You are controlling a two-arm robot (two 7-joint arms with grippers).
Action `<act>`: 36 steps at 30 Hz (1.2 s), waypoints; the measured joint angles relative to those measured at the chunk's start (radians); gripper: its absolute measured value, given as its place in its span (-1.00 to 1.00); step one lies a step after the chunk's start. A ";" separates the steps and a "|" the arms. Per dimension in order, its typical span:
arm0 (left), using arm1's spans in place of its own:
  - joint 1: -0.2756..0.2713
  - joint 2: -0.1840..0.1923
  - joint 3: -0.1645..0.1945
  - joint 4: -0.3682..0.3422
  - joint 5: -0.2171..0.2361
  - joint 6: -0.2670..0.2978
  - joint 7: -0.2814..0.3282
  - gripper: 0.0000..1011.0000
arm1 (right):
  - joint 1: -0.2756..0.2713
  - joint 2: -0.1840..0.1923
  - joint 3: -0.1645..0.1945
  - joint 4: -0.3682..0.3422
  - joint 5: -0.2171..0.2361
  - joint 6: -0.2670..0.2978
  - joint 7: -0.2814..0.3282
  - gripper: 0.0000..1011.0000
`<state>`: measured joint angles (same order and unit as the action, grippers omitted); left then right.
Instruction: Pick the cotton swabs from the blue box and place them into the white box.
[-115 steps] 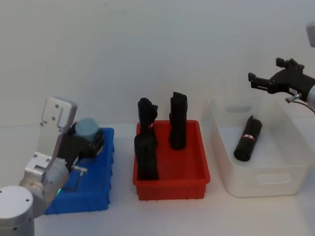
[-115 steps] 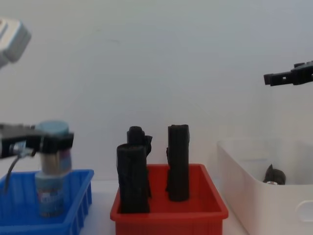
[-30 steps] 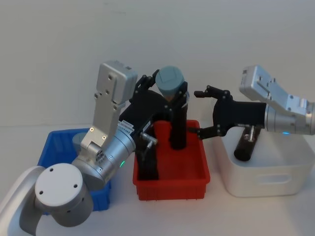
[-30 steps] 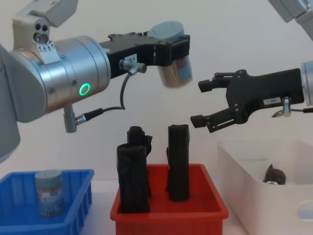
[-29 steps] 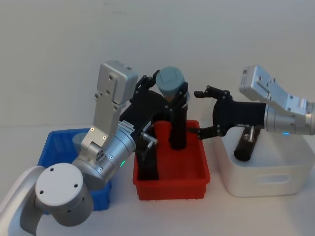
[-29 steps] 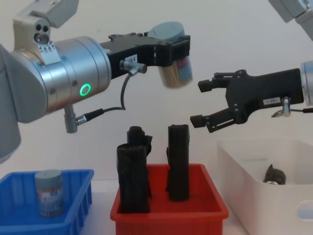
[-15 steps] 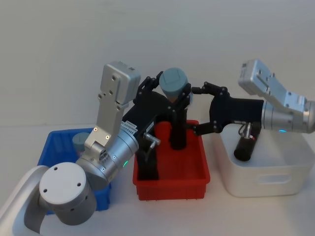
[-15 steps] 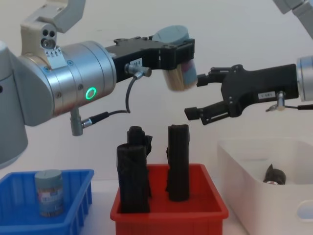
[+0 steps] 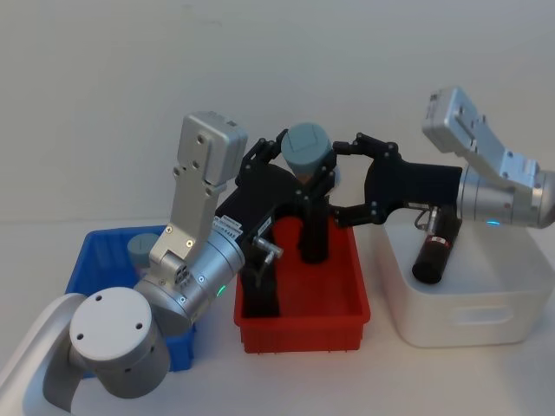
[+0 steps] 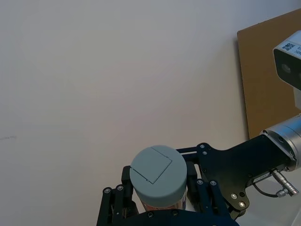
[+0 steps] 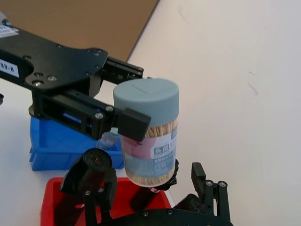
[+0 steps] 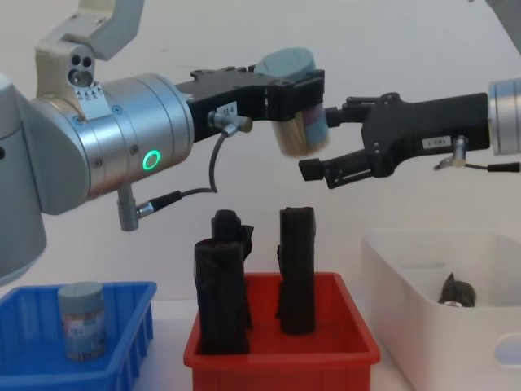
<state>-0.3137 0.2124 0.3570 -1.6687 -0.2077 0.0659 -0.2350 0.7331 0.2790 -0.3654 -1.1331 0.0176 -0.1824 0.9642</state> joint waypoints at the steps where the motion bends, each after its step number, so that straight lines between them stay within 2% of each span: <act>1: 0.000 -0.001 0.000 0.002 0.000 0.000 -0.001 0.33 | 0.001 0.000 -0.001 -0.002 0.004 0.002 0.001 0.98; 18: -0.011 -0.009 0.001 0.018 0.004 0.000 -0.007 0.33 | 0.015 -0.003 -0.011 0.001 0.019 0.013 0.001 0.98; 36: -0.012 -0.009 0.000 0.018 0.011 0.011 -0.008 0.33 | 0.037 -0.017 -0.032 0.028 -0.016 0.014 -0.041 0.98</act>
<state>-0.3252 0.2034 0.3571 -1.6508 -0.1972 0.0774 -0.2427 0.7697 0.2619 -0.3976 -1.1048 0.0018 -0.1688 0.9233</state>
